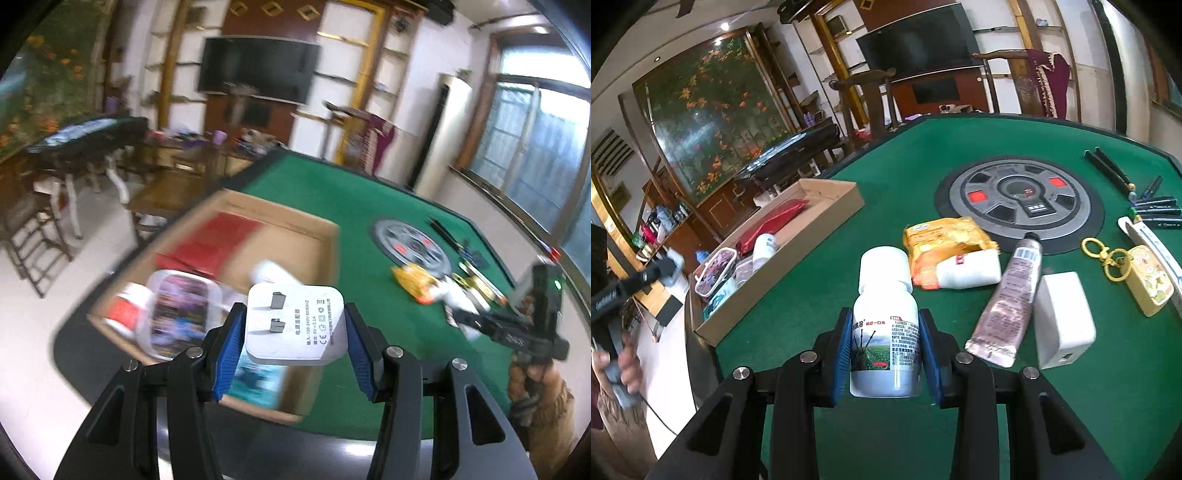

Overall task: Organize objects
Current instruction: 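Carry the charger with the left tool and the bottle with the right toward the tray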

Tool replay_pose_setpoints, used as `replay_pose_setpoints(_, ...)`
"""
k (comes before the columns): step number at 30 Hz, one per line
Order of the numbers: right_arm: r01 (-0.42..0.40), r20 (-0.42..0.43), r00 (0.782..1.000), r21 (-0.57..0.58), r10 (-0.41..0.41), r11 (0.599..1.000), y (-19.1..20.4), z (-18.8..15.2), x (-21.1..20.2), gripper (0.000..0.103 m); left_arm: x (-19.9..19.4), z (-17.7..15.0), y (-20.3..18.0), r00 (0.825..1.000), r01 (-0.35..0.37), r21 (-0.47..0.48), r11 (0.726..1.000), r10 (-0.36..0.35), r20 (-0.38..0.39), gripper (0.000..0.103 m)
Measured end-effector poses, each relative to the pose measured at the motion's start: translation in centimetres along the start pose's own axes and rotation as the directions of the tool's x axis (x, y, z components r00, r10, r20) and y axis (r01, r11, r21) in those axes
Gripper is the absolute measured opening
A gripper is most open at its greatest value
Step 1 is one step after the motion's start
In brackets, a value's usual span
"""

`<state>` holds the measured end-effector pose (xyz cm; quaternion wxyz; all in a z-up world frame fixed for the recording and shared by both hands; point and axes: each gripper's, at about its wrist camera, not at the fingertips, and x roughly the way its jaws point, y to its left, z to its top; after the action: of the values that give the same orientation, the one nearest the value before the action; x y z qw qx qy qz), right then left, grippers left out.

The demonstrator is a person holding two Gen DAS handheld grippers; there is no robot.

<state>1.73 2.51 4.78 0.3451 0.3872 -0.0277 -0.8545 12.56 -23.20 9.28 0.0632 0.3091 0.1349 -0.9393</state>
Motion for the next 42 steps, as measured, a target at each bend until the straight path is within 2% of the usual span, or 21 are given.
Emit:
replay_pose_setpoints(4,-0.021,0.005,1.0,-0.005,0.021,1.0,1.1,-0.2,0.2,0.037,-0.2,1.0,2.8,0.999,-0.048,-0.043,0.998,0.048,0.006,0.051)
replay_pose_setpoints(7,-0.033,0.002,0.999,-0.008,0.033,0.999,1.8,-0.3,0.6,0.037,1.0,1.5,3.3,0.998,-0.064,-0.02,0.998,0.063,-0.023,0.051)
replay_pose_setpoints(12,-0.041,-0.004,0.999,-0.007,0.041,0.999,2.3,-0.4,1.1,0.037,4.8,2.3,2.5,0.991,-0.087,0.075,0.993,0.094,-0.094,0.051)
replay_pose_setpoints(27,-0.029,-0.017,0.999,-0.002,0.029,1.0,2.5,0.0,2.4,0.037,10.9,2.6,1.7,0.965,-0.099,0.216,0.971,0.146,-0.216,0.051)
replay_pose_setpoints(32,-0.033,-0.017,0.999,-0.011,0.033,0.999,3.0,0.4,2.8,0.037,12.6,2.9,1.7,0.955,-0.097,0.236,0.967,0.157,-0.253,0.052)
replay_pose_setpoints(42,-0.033,-0.019,0.999,-0.013,0.032,0.999,3.2,0.6,3.1,0.037,13.9,2.6,0.9,0.947,-0.078,0.265,0.961,0.155,-0.281,0.049)
